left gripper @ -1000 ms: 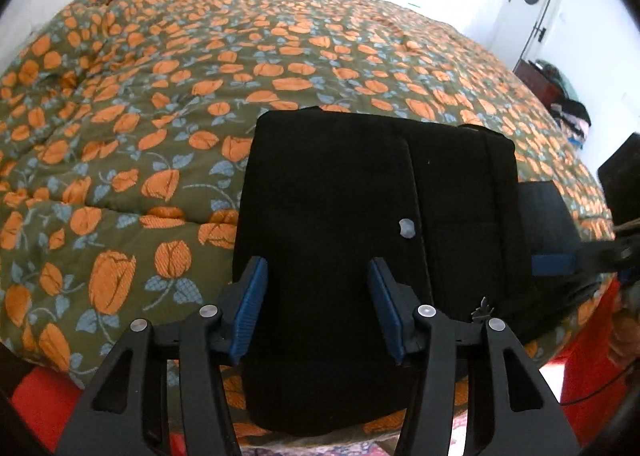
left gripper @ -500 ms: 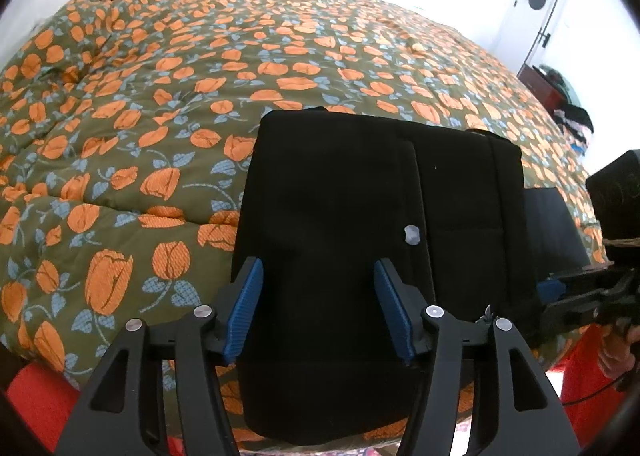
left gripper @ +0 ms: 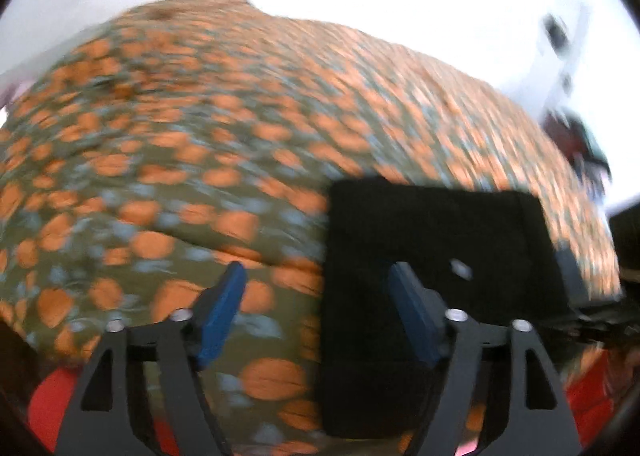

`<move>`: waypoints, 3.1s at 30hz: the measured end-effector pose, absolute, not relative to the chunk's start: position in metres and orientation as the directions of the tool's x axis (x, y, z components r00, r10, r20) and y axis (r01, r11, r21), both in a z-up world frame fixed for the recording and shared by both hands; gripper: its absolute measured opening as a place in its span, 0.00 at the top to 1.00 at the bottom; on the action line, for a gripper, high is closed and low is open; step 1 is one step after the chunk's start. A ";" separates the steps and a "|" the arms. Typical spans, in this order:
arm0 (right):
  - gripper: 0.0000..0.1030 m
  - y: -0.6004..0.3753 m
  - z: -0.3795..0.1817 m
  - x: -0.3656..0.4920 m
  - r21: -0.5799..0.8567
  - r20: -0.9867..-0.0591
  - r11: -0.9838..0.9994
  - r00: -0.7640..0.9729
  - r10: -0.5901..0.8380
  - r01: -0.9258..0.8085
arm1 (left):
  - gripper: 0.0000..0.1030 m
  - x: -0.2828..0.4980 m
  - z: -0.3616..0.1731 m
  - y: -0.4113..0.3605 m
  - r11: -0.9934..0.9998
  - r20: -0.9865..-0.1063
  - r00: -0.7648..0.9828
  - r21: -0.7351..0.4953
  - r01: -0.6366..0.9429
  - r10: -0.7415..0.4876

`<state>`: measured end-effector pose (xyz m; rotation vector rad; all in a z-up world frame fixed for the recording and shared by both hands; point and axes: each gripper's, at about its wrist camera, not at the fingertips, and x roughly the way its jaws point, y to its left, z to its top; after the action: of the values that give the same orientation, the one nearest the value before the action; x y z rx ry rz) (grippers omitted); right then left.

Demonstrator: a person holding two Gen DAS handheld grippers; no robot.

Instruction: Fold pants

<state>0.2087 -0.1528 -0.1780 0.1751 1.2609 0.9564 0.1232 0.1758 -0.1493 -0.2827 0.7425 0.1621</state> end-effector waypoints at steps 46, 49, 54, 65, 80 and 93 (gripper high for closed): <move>0.81 -0.361 -0.185 0.201 0.620 -0.720 0.745 0.200 0.664 -0.245 | 0.23 0.121 -0.148 0.102 0.994 -0.724 0.686 -0.108 -0.017 -0.067; 0.80 -0.357 -0.185 0.201 0.593 -0.736 0.760 0.203 0.645 -0.267 | 0.23 0.121 -0.147 0.091 0.994 -0.729 0.679 -0.109 0.012 -0.089; 0.77 -0.352 -0.182 0.202 0.565 -0.752 0.775 0.211 0.625 -0.281 | 0.22 0.122 -0.147 0.067 0.992 -0.737 0.664 -0.102 0.080 -0.129; 0.61 -0.351 -0.133 0.199 0.302 -0.827 0.887 0.367 0.427 -0.350 | 0.21 0.120 -0.161 0.008 0.968 -0.780 0.600 -0.024 0.250 -0.174; 0.60 -0.267 -0.160 0.269 0.283 -0.829 0.859 0.342 0.443 -0.427 | 0.20 0.102 -0.160 -0.016 0.938 -0.785 0.584 0.013 0.345 -0.204; 0.61 -0.266 -0.106 0.163 0.138 -0.800 0.798 0.409 0.439 -0.587 | 0.20 0.118 -0.151 0.010 0.970 -0.769 0.607 -0.068 0.232 -0.199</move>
<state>0.1635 -0.2656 -0.1060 -0.1740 0.9501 0.6502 0.1180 0.0101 -0.1513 0.0398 0.8836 -0.2490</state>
